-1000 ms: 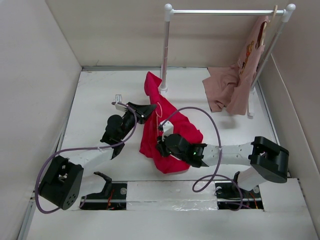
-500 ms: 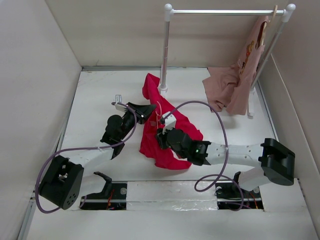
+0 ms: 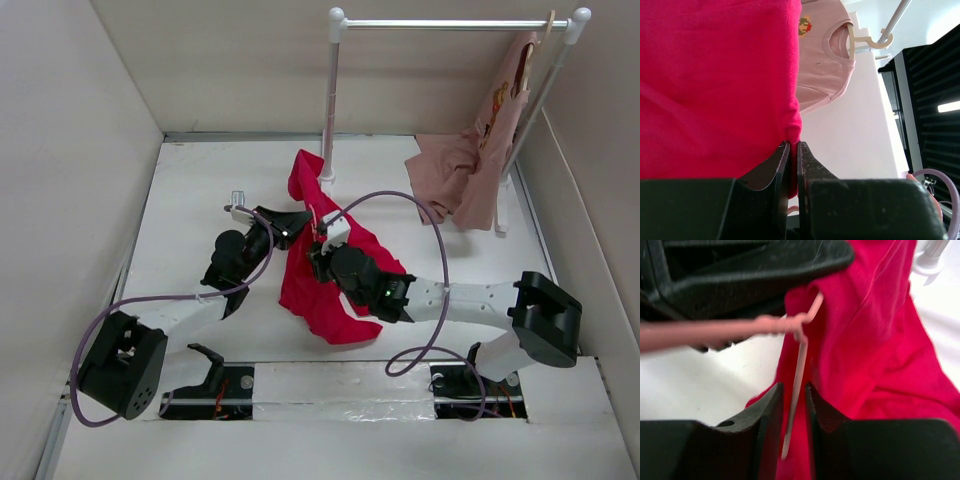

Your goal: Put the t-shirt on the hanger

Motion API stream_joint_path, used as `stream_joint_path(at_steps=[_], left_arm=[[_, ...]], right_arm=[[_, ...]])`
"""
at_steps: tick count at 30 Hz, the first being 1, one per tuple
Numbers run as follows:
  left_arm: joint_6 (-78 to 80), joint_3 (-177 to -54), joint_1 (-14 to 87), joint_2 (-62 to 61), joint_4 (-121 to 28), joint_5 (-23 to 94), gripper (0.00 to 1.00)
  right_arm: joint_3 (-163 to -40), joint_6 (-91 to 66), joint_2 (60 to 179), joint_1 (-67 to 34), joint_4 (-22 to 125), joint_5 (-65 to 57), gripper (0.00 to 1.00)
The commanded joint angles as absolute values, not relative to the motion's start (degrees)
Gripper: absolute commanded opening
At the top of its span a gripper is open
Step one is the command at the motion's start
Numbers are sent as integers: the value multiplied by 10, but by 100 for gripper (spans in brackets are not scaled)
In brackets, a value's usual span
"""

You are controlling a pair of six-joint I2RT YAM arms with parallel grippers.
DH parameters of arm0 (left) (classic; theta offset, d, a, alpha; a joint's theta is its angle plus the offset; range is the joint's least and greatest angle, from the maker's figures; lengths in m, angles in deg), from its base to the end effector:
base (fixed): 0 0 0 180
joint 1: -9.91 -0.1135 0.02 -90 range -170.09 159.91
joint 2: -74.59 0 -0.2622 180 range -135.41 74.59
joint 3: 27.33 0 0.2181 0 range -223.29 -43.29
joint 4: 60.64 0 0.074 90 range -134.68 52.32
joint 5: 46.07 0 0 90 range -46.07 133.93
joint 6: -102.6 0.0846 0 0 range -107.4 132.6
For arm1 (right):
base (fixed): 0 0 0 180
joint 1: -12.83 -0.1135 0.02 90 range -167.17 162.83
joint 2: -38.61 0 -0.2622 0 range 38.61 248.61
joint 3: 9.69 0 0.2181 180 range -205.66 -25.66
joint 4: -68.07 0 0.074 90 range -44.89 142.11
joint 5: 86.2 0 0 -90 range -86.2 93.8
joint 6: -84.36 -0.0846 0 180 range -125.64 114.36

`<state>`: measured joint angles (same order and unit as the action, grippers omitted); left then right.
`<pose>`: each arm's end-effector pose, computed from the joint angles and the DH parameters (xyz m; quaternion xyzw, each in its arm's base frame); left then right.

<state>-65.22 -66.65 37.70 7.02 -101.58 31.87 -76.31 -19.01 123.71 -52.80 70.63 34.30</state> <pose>0.2262 -0.1392 0.2871 -0.1883 0.5976 -0.6583 0.4172 0.1818 0.2972 0.2653 -0.1969 0.7612 0.2077 0.5820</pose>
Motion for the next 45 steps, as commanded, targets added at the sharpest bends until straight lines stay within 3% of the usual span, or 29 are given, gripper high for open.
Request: stream_joint_path(at_steps=[1,2,4,13,14,16,17,20,26,32,37,38,39,45], left_arm=[[-655,-670,379,94,-1044,307,0],[-655,-670,379,96,-1041,307,0],[-652,-671,379,99,-1033,313,0],[-638,-683,379,111,-1012,329,0],[-638,-683,379,110,-1012,331,0],[-639,-681,379,108,-1015,336,0],[-638,-683,379,105,-1015,335,0],[-639,-687,379,99,-1017,332,0],[-642,-685,379,88,-1033,327,0],[-642,-690,379,86,-1037,321,0],[-644,-688,379,89,-1037,322,0],[-645,-688,379,91,-1037,321,0],[-645,-686,379,91,-1037,321,0],[-647,-683,379,100,-1032,318,0]], right_arm=[[-785,-176,1240,-524,758,381,26],[-777,-178,1239,-524,762,379,11],[-767,-178,1227,-524,767,371,0],[-707,-196,1141,-519,739,317,0],[-709,-197,1135,-519,731,300,17],[-716,-199,1129,-519,694,253,40],[-718,-214,1125,-519,676,239,57],[-700,-235,1117,-524,642,196,72],[-642,-235,1077,-537,637,201,76],[-623,-244,1091,-537,625,202,74],[-627,-233,1131,-537,648,242,57],[-637,-226,1138,-537,648,246,44],[-645,-216,1145,-537,648,251,40],[-687,-190,1181,-537,645,276,29]])
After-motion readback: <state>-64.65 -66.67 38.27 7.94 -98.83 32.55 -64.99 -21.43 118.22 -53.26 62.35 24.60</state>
